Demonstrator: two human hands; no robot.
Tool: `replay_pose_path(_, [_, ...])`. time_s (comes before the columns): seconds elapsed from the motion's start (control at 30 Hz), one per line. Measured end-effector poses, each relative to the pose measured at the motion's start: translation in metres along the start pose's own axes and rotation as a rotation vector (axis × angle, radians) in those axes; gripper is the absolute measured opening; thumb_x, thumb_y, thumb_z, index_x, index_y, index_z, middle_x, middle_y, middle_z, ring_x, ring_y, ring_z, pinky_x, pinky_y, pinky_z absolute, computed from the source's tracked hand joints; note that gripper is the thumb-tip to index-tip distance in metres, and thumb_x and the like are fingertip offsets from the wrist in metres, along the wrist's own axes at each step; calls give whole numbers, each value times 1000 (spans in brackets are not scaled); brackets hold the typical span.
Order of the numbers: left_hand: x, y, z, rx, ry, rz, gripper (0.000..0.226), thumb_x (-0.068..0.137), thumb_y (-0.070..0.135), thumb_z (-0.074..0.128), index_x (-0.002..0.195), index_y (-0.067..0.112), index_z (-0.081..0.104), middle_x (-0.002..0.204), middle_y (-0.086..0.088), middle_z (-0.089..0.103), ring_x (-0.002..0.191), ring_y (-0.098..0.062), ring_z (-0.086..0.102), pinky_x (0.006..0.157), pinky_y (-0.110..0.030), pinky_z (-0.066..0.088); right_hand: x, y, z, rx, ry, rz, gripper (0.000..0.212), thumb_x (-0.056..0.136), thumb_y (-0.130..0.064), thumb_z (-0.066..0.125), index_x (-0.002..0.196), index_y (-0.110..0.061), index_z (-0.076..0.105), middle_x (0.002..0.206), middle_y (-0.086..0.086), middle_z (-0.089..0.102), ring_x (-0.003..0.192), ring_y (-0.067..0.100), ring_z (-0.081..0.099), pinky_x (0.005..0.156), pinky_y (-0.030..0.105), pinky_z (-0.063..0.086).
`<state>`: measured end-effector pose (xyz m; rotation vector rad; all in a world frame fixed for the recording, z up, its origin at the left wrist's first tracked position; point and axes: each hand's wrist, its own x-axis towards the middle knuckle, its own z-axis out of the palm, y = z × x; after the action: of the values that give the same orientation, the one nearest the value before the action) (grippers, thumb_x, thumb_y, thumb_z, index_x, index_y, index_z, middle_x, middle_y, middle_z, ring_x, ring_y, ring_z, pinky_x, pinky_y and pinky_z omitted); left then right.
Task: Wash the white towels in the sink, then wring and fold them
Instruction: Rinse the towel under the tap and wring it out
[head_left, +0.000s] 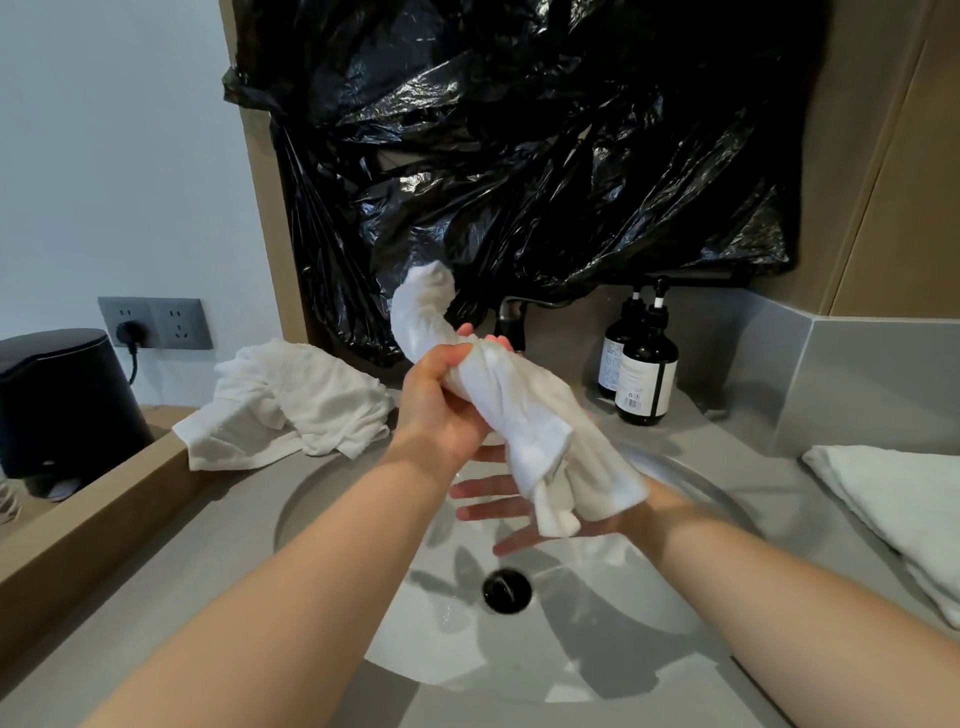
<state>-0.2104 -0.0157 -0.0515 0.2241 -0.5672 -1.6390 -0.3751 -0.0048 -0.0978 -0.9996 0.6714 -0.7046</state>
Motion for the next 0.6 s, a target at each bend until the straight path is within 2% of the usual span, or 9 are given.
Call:
replay_pose_path(0.1, [3, 12, -14, 107, -92, 27, 49, 70, -3, 57, 113, 20, 55, 86, -8, 64, 84, -22, 65, 77, -40, 56, 3, -7, 1, 190, -376, 122, 92, 77, -75, 49, 145, -14, 42, 144, 26, 43, 132, 43, 42, 113, 56, 20])
replay_pose_path(0.17, [3, 19, -24, 185, -87, 55, 52, 70, -8, 55, 113, 21, 57, 83, -8, 65, 80, -20, 67, 71, -37, 58, 7, -7, -11, 49, -410, 80, 107, 62, -79, 60, 147, -17, 39, 150, 23, 35, 134, 37, 40, 111, 56, 27])
replay_pose_path(0.23, [3, 22, -30, 222, -65, 66, 53, 71, -11, 56, 114, 21, 58, 81, -8, 66, 81, -19, 68, 71, -35, 58, 9, -2, -16, -24, -421, 81, 106, 58, -66, 75, 144, -16, 39, 144, 19, 42, 121, 27, 54, 98, 44, 47])
replay_pose_path(0.3, [5, 21, -35, 268, -19, 75, 49, 78, -12, 54, 114, 22, 57, 81, -8, 65, 81, -19, 67, 73, -36, 58, 12, -2, -11, -53, -293, 106, 74, 69, -41, 82, 130, -13, 50, 120, 15, 61, 92, 19, 67, 72, 31, 55])
replay_pose_path(0.33, [6, 20, -36, 298, 21, 86, 45, 83, -12, 53, 113, 22, 56, 80, -7, 65, 79, -18, 67, 74, -36, 57, 12, -2, -5, -117, -194, 101, 52, 76, -30, 76, 119, -12, 54, 105, 12, 66, 79, 16, 67, 63, 27, 54])
replay_pose_path(0.4, [7, 16, -39, 354, 103, 92, 36, 88, -10, 54, 109, 20, 54, 76, -6, 65, 73, -16, 67, 71, -36, 57, 11, -2, 9, -346, -12, 36, 28, 79, -17, 70, 104, -13, 57, 84, 6, 63, 67, 14, 62, 54, 23, 49])
replay_pose_path(0.47, [8, 10, -40, 367, 198, 79, 27, 88, -7, 59, 100, 17, 55, 73, -4, 63, 65, -15, 67, 68, -36, 56, 14, 1, 22, -626, 136, -13, 31, 77, -11, 77, 103, -16, 60, 81, 3, 62, 66, 15, 61, 52, 24, 46])
replay_pose_path(0.53, [12, 2, -48, 390, 287, 62, 19, 86, -3, 65, 93, 11, 56, 70, -5, 60, 60, -15, 66, 67, -37, 55, 20, 8, 29, -911, 374, -58, 39, 74, -15, 78, 106, -24, 59, 84, -4, 64, 69, 10, 62, 54, 22, 47])
replay_pose_path(0.6, [14, -6, -54, 406, 367, 45, 30, 80, 4, 73, 104, 5, 55, 78, -9, 59, 68, -21, 66, 69, -39, 56, 24, 15, 30, -1105, 549, -96, 42, 74, -19, 72, 110, -32, 55, 89, -10, 61, 76, 6, 59, 55, 19, 45])
